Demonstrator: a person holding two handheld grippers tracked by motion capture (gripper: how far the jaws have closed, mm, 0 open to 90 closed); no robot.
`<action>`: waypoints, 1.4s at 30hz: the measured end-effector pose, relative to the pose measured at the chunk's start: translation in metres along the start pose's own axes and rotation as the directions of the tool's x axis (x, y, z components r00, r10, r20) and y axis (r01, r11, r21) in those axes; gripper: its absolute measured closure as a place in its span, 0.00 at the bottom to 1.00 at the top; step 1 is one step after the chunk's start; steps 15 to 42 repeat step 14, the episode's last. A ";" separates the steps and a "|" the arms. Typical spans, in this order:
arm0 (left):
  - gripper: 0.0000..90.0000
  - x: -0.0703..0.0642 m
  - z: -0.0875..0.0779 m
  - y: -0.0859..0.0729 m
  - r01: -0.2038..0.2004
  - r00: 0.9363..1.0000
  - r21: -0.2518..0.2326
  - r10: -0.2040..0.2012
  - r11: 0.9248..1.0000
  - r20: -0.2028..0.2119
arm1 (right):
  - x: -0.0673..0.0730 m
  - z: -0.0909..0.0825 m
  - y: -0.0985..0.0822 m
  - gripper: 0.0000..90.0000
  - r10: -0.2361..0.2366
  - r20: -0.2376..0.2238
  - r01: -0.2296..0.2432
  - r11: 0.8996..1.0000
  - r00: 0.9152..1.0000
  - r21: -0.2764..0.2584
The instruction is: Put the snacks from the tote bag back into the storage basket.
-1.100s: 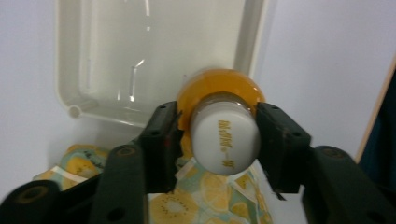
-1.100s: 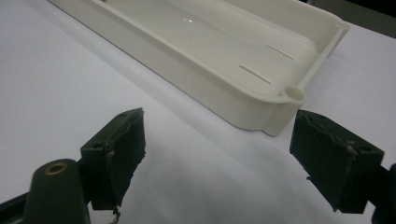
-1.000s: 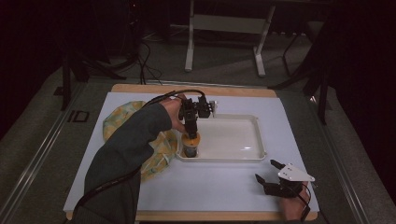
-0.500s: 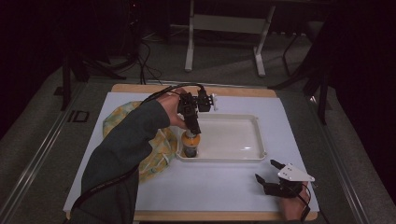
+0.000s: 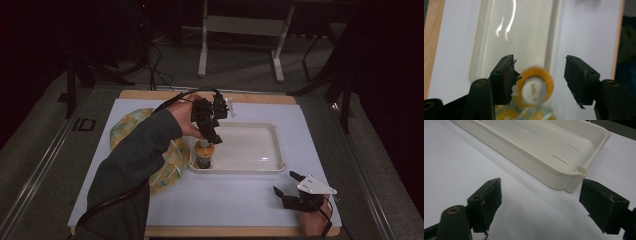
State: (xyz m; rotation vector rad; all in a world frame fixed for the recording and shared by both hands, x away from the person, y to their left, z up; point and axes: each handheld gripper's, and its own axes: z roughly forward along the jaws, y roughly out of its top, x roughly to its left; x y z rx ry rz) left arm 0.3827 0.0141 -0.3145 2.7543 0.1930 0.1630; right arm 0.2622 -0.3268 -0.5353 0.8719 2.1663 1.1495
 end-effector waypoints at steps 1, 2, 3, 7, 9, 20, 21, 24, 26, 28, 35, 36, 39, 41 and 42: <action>0.48 -0.001 0.000 0.001 -0.008 1.000 -0.004 0.008 1.000 -0.005 | 0.000 0.000 0.000 0.20 -0.001 0.000 0.001 1.000 1.000 0.002; 0.48 -0.003 0.000 0.002 -0.014 1.000 -0.008 0.014 1.000 -0.011 | 0.000 0.000 0.000 0.20 -0.002 -0.001 0.002 1.000 1.000 0.001; 0.48 -0.005 0.001 0.002 -0.018 1.000 -0.018 0.018 1.000 -0.010 | 0.000 0.000 0.000 0.20 -0.002 0.000 0.002 1.000 1.000 0.001; 0.48 -0.011 0.004 0.003 -0.036 0.999 -0.030 0.036 0.999 -0.011 | 0.000 0.000 0.000 0.20 0.002 0.001 -0.002 1.000 1.000 0.002; 0.47 -0.013 0.007 0.002 -0.037 0.999 -0.030 0.037 0.999 -0.007 | 0.000 0.000 0.000 0.20 0.002 0.002 -0.002 1.000 1.000 0.001; 0.47 -0.014 0.011 -0.003 -0.032 0.999 -0.038 0.032 0.999 -0.014 | 0.000 0.000 0.000 0.20 0.002 0.003 -0.002 1.000 1.000 0.003; 0.47 -0.014 0.011 -0.003 -0.032 0.999 -0.038 0.032 0.999 -0.014 | 0.000 0.000 0.000 0.20 0.002 0.003 -0.002 1.000 1.000 0.003; 0.47 -0.014 0.011 -0.003 -0.032 0.999 -0.038 0.032 0.999 -0.014 | 0.000 0.000 0.000 0.20 0.002 0.003 -0.002 1.000 1.000 0.003; 0.47 -0.014 0.011 -0.003 -0.032 0.999 -0.038 0.032 0.999 -0.014 | 0.000 0.000 0.000 0.20 0.002 0.003 -0.002 1.000 1.000 0.003; 0.47 -0.014 0.011 -0.003 -0.032 0.999 -0.038 0.032 0.999 -0.014 | 0.000 0.000 0.000 0.20 0.002 0.003 -0.002 1.000 1.000 0.003; 0.47 -0.014 0.011 -0.003 -0.032 0.999 -0.038 0.032 0.999 -0.014 | 0.000 0.000 0.000 0.20 0.002 0.003 -0.002 1.000 1.000 0.003; 0.47 -0.014 0.011 -0.003 -0.032 0.999 -0.038 0.032 0.999 -0.014 | 0.000 0.000 0.000 0.20 0.002 0.003 -0.002 1.000 1.000 0.003; 0.47 -0.014 0.011 -0.003 -0.032 0.999 -0.038 0.032 0.999 -0.014 | 0.000 0.000 0.000 0.20 0.002 0.003 -0.002 1.000 1.000 0.003; 0.47 -0.014 0.011 -0.003 -0.032 0.999 -0.038 0.032 0.999 -0.014 | 0.000 0.000 0.000 0.20 0.002 0.003 -0.002 1.000 1.000 0.003; 0.47 -0.014 0.011 -0.003 -0.032 0.999 -0.038 0.032 0.999 -0.014 | 0.000 0.000 0.000 0.20 0.002 0.003 -0.002 1.000 1.000 0.003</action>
